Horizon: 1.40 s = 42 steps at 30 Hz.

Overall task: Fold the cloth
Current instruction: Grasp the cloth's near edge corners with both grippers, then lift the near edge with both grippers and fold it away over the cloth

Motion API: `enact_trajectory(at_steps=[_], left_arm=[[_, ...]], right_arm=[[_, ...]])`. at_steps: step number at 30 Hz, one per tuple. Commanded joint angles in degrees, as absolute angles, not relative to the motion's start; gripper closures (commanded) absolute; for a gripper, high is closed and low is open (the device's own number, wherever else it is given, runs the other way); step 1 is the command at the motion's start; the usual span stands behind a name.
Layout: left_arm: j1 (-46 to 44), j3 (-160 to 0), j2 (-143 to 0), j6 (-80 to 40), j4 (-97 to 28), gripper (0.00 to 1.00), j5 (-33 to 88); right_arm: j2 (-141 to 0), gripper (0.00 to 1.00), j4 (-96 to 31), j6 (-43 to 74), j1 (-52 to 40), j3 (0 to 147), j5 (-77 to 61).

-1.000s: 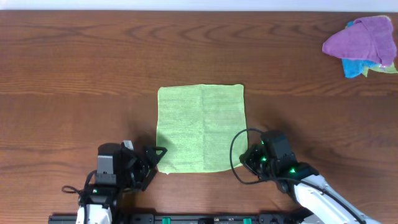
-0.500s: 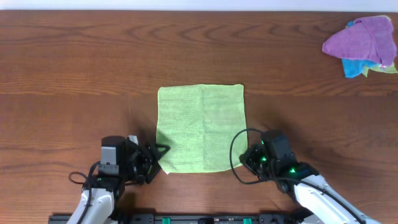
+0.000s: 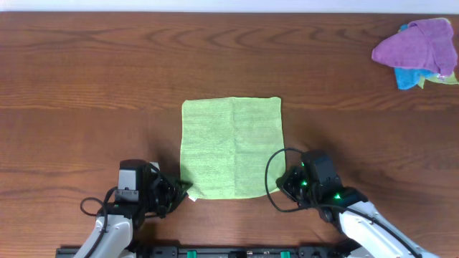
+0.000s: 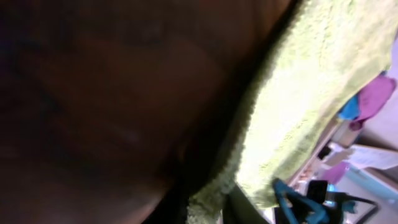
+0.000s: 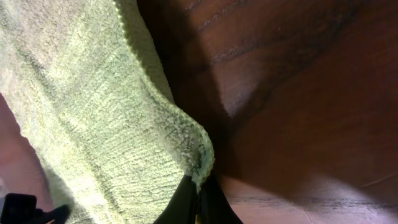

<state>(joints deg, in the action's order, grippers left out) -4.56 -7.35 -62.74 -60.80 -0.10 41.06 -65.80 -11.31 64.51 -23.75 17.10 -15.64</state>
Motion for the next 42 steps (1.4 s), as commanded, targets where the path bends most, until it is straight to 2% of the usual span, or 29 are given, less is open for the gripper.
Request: enact_trajectory(at_steps=[1,2,14,24,42], left_arm=[[-4.5,-5.7,-64.2,-58.9,-1.0,0.92,36.9],[-4.5,-5.7,-64.5,-58.8,-1.0,0.94,36.9],[-4.5,-8.3,-66.6,-52.8,2.0,0.94,43.7],[-4.5,-13.3,-66.6,-46.0,-10.1,0.94,46.6],[-4.5,-22.7,-65.7,-38.5,-31.4,0.94,46.6]], right_arm=[[-65.9,0.99,-11.3,64.7,-24.0,16.7,-15.7],[-65.9,0.99,-11.3,64.7,-24.0,16.7,-15.7],[-65.9,0.99,-11.5,64.7,-24.0,16.7,-18.4],[-62.5,0.99,-17.9,63.9,-24.0,16.9,-20.6],[-50.1,0.99,-36.8,62.0,-24.1,20.3,-20.9]])
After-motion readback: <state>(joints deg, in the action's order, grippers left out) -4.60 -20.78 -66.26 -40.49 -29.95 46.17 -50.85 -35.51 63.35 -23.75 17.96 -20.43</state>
